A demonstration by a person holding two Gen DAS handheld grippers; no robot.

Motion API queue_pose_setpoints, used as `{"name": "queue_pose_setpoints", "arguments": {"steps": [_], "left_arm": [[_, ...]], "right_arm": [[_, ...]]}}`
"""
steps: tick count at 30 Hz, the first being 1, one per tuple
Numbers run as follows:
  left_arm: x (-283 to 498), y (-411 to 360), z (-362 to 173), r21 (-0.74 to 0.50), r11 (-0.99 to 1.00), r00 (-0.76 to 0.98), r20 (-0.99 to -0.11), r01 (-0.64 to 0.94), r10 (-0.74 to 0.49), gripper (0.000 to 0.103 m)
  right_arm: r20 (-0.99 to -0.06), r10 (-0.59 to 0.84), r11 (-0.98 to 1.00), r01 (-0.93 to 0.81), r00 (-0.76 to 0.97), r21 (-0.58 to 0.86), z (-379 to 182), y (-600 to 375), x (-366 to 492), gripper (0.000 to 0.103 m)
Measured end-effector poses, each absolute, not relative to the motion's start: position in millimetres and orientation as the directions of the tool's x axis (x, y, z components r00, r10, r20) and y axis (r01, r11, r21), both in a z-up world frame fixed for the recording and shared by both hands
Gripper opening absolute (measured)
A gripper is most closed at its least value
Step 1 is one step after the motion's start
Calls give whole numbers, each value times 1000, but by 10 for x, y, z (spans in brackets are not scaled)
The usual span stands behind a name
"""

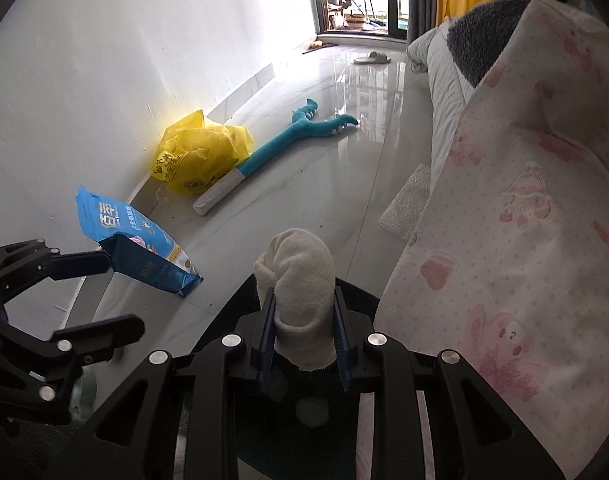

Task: Collect trash
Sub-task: 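Carry both items over the black bin and open the left gripper, then open the right gripper over the bin to drop the sock ball, then move both tools back over the bed toward the black tissue pack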

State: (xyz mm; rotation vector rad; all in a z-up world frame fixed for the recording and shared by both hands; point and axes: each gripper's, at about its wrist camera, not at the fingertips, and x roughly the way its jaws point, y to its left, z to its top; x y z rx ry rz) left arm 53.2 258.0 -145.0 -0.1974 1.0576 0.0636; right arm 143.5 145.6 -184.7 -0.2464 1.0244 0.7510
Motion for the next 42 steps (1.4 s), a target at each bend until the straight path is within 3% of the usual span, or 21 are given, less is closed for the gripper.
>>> {"name": "queue_pose_setpoints", "arguments": {"steps": [11,21,23,25,26,29,34,42], "left_arm": [[435,2719,-1006,-192,965,672,-740,-176,-25,77],[389,2653,-663,-196,963,785,-619,-184,24,80],[384,2623,-599,-201,963,805,-592,-180,27,80],[393,2567,-508,-197,964,826,-562,-179,39,81],[398,2547,-473,-200,963,834,-550,-179,41,81],[428,2466,-371,-235,958,857,-515,-163,19,82],[503,2246,-190,-202,969,881,-472,-145,33,85],[635,1957,-33,-205,970,905,-424,-131,32,90]], "right_arm": [[-913,361,749,-643,193,160,-2381,1583,1399,26],[-944,291,741,-661,156,119,-2534,1558,1299,28],[-946,288,734,-669,151,117,-2522,1549,1274,32],[-943,292,731,-672,156,115,-2479,1528,1250,47],[-941,298,731,-673,161,117,-2453,1517,1239,50],[-933,323,721,-680,161,132,-2351,1468,1210,52],[-902,393,699,-696,182,164,-2073,1351,1153,66],[-825,490,685,-710,282,163,-1532,1019,1167,79]]}}
